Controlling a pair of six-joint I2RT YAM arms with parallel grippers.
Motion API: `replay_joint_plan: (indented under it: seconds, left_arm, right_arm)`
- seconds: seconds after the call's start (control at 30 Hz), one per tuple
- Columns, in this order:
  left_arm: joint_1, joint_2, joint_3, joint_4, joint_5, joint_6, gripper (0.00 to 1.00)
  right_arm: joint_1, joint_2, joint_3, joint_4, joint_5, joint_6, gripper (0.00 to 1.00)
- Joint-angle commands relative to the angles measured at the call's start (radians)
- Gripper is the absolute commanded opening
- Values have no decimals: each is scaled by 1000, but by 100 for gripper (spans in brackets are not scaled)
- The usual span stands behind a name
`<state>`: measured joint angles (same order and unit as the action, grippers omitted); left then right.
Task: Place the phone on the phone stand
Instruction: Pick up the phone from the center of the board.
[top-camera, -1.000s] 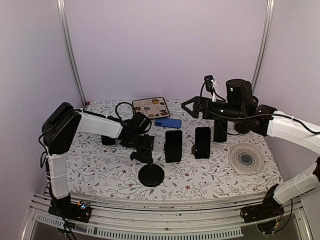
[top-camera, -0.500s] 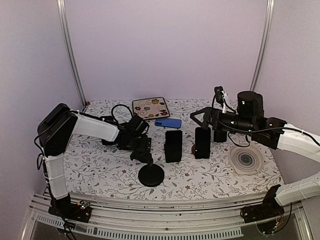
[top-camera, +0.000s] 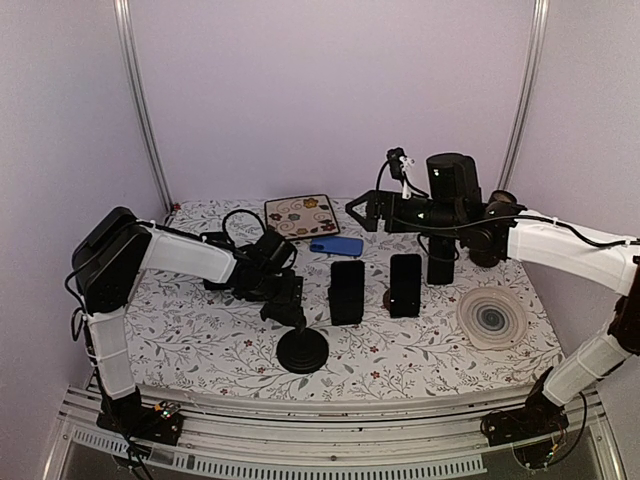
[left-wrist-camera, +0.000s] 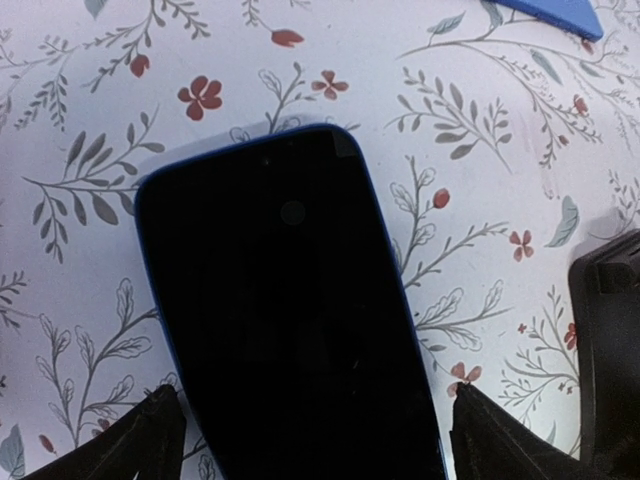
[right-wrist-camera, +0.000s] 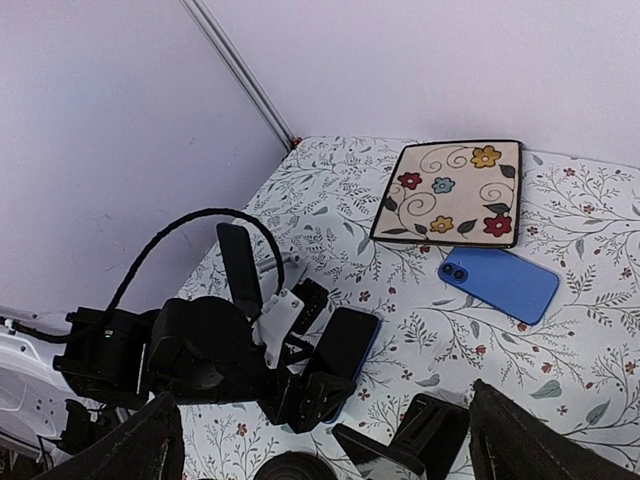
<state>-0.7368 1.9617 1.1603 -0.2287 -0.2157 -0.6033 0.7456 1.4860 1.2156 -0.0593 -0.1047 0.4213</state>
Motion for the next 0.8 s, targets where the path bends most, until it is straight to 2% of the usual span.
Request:
replay_joint_plan:
  seconds: [0.0,0.13,0.27,0.37,0.53,0.67,0.77]
  left_arm:
    - [-4,-21,-40,9,29,-17,91]
    - [-3,-26,-62,3,-5,-3,91]
    - [-5,-6,-64,-6,-21,-4,97]
    - [-11,21,-53,-18,-36,-9,97]
    - [-20,50,-27,-28,-41,-4,96]
    - [-17,45,-22,-15,-12,29,95]
    - [5,49,4,-78,-23,57,94]
  right_arm:
    - [-2,-41,-38,44,-59,21,98]
    - [-1,-119,-178,115,-72,100,98]
    - [-1,-170,-226,89,-45,126,98]
    - [-1,-198,-247,79,-31,128,98]
    - [-1,-179,-215,76,-8,103,99]
    - [-2,-87,-130,62,75,31,99]
    - [-2,-7,-56,55,76,18,99]
